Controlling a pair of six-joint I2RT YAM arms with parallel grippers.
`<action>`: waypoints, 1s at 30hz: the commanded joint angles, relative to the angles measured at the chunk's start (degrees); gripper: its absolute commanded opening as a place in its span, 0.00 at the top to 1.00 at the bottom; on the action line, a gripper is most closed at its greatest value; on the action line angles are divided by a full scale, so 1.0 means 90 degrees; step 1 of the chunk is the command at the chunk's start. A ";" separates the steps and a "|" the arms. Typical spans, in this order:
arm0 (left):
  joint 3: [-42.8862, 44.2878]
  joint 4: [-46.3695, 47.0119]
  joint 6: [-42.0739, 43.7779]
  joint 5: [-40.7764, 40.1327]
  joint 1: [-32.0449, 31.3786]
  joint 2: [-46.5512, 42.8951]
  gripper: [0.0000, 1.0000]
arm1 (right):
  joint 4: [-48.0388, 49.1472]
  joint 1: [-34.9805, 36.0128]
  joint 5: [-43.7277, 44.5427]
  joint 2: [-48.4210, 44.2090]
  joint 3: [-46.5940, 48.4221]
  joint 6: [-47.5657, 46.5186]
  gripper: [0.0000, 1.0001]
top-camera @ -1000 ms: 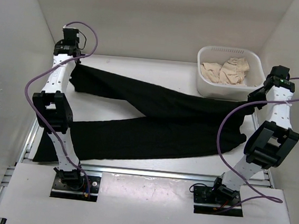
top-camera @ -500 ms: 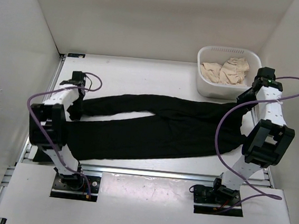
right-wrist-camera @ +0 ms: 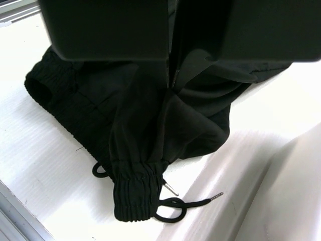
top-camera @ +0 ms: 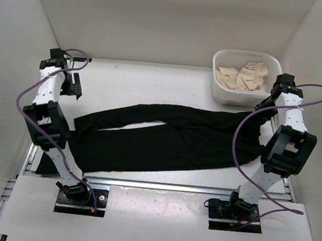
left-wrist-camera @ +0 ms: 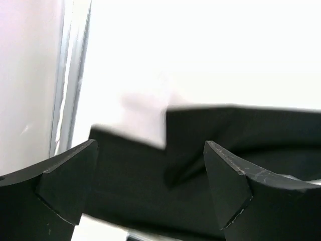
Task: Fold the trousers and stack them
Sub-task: Fold the trousers
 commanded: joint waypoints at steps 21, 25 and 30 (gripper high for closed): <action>0.0382 -0.0581 0.0001 0.0126 -0.0105 0.2118 0.86 | -0.0152 0.0032 0.0074 0.0522 0.0876 -0.0058 1.00; 0.1498 -0.0084 0.0001 -0.0345 -0.0046 0.1768 0.86 | -0.0221 0.0032 0.0074 0.0465 0.1072 -0.0117 1.00; 0.1939 0.0151 0.0001 -0.0559 -0.0105 0.1231 0.86 | -0.0143 0.0032 -0.0052 0.0250 0.0868 -0.0117 1.00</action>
